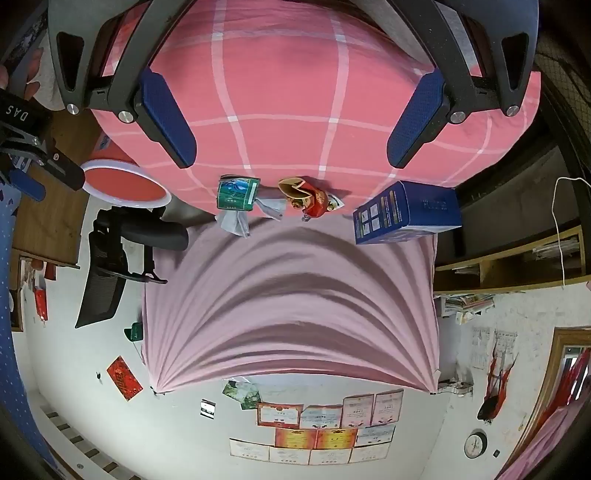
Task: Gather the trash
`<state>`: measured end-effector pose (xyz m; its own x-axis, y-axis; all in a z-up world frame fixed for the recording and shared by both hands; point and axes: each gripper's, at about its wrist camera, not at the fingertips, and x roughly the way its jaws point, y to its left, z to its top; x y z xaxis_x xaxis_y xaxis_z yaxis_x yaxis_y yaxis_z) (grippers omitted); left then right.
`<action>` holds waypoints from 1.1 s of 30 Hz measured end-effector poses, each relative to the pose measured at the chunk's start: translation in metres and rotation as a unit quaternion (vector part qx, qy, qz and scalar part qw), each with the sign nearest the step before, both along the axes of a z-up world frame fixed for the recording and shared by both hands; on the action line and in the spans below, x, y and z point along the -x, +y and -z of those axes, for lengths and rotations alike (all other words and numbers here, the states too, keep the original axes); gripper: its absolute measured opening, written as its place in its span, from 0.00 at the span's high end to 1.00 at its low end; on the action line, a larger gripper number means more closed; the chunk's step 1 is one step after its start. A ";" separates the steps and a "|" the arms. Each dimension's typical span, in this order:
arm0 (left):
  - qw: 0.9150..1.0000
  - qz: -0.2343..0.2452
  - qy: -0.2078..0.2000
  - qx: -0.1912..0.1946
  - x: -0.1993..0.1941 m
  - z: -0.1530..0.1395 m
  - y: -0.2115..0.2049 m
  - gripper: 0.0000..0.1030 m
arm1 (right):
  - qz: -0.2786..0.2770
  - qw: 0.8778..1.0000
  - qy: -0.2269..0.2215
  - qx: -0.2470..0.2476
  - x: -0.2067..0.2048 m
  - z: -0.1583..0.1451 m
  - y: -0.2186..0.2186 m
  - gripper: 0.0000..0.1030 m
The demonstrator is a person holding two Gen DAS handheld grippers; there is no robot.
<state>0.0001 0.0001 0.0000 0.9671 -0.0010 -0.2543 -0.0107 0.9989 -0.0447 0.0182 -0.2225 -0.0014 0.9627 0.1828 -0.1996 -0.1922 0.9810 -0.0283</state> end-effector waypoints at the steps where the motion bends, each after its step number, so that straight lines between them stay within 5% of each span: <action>1: 1.000 0.000 -0.001 0.001 0.000 0.000 0.000 0.02 | 0.000 1.000 -0.001 0.000 0.000 0.000 0.000 0.00; 33: 1.000 0.000 -0.001 0.003 -0.005 0.003 -0.001 0.02 | 0.000 1.000 0.002 0.000 0.000 0.001 0.001 0.00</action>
